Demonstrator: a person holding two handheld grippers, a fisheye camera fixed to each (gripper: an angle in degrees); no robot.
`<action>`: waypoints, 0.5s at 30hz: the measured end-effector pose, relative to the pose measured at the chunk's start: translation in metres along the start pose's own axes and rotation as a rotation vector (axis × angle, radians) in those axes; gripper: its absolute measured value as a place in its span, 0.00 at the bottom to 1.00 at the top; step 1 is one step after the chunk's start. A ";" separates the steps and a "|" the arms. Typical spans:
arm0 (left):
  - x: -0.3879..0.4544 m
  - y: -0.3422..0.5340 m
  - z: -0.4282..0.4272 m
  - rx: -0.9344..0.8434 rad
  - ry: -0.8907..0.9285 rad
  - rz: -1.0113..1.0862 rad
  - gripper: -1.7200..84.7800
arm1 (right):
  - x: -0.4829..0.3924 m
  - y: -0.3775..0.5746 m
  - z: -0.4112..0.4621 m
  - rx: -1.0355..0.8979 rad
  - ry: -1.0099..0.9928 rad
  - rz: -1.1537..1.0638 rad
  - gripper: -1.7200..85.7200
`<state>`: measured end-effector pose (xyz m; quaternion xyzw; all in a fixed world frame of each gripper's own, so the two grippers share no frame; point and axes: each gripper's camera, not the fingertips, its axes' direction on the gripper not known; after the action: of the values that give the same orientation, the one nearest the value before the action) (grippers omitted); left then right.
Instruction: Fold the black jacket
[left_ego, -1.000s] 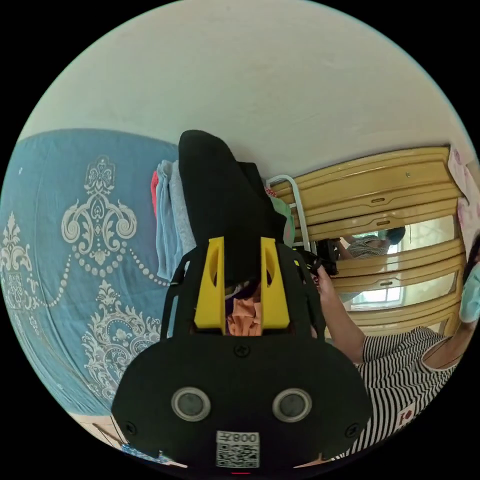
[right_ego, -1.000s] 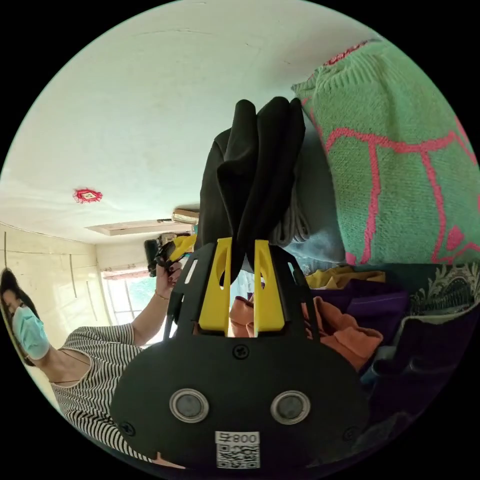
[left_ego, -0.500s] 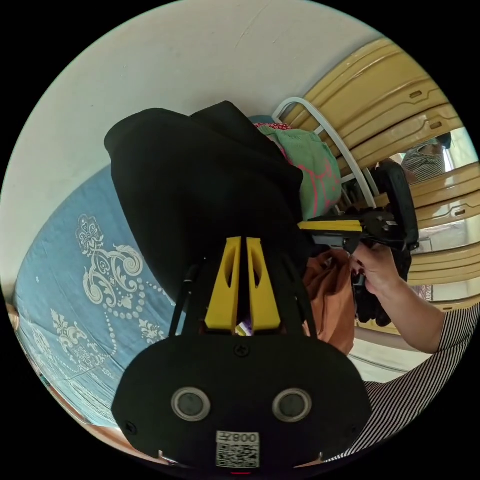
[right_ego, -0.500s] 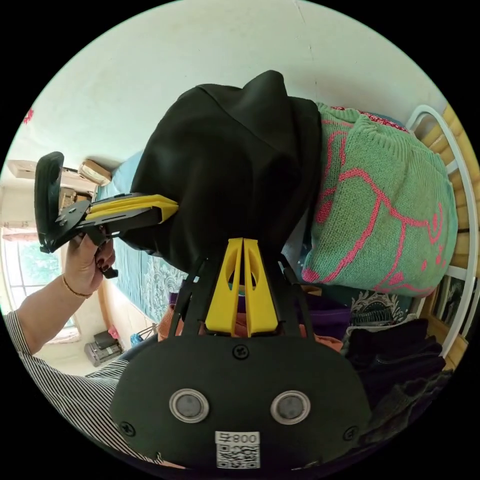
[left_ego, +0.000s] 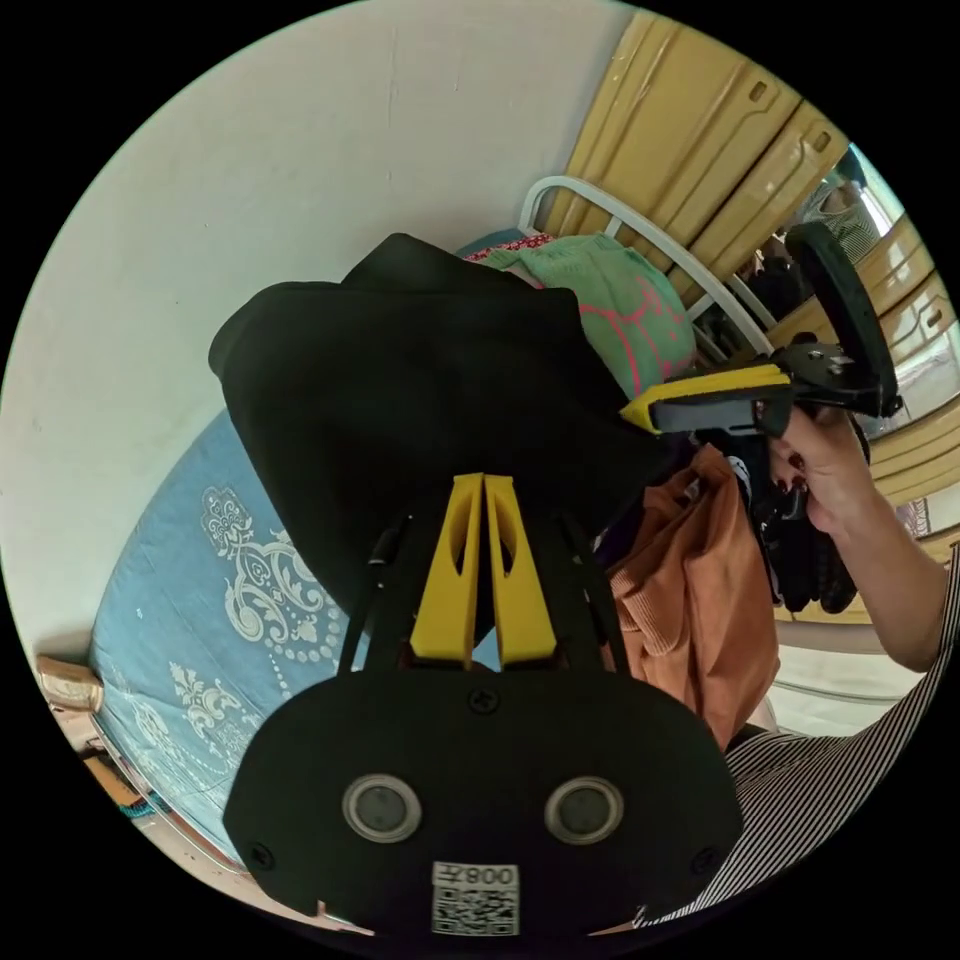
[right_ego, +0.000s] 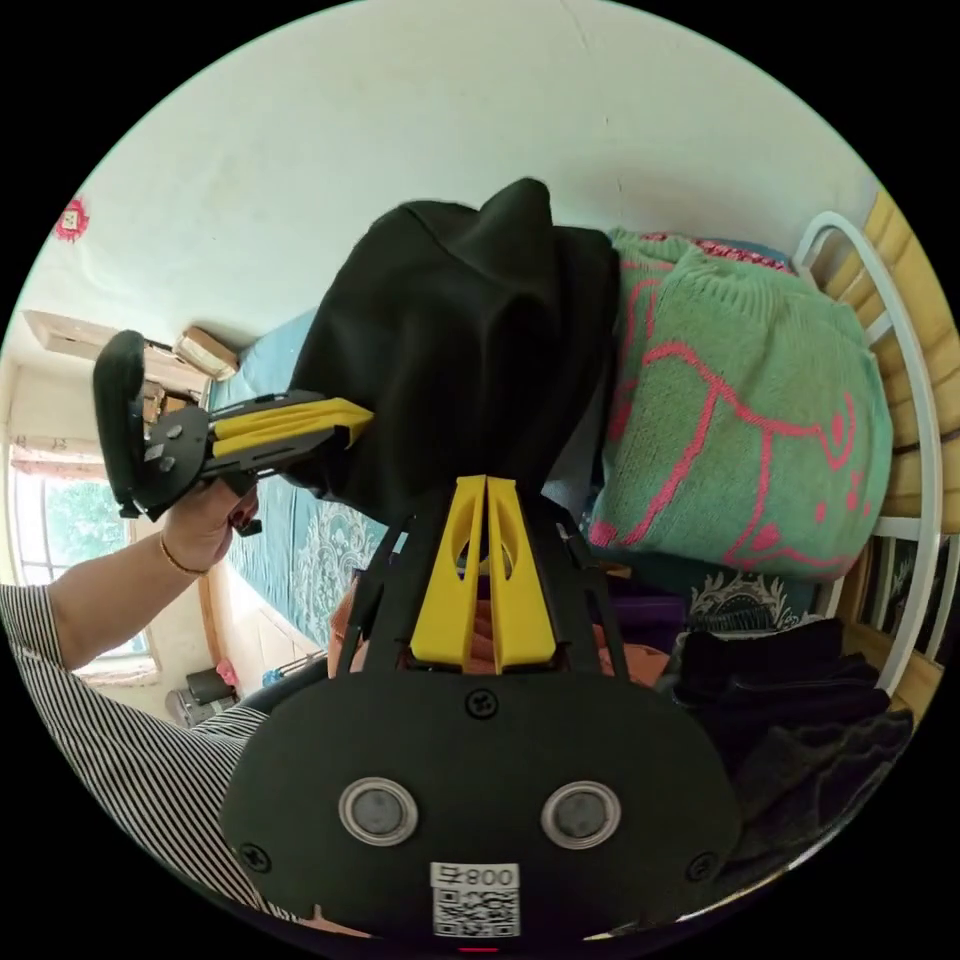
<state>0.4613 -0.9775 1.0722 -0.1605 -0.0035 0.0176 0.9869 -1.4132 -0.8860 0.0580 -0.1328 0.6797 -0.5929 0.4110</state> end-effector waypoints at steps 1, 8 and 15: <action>-0.002 0.000 -0.003 0.001 0.014 -0.009 0.02 | 0.009 0.003 -0.020 0.058 -0.017 0.000 0.04; -0.014 0.015 -0.039 0.064 0.096 -0.076 0.02 | 0.103 -0.046 -0.069 0.205 0.152 0.197 0.15; -0.017 0.061 -0.067 0.079 0.172 -0.092 0.02 | 0.135 -0.096 -0.040 0.104 0.274 0.250 0.16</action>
<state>0.4431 -0.9417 0.9892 -0.1218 0.0745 -0.0414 0.9889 -1.5563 -0.9731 0.0898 0.0562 0.7089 -0.5840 0.3915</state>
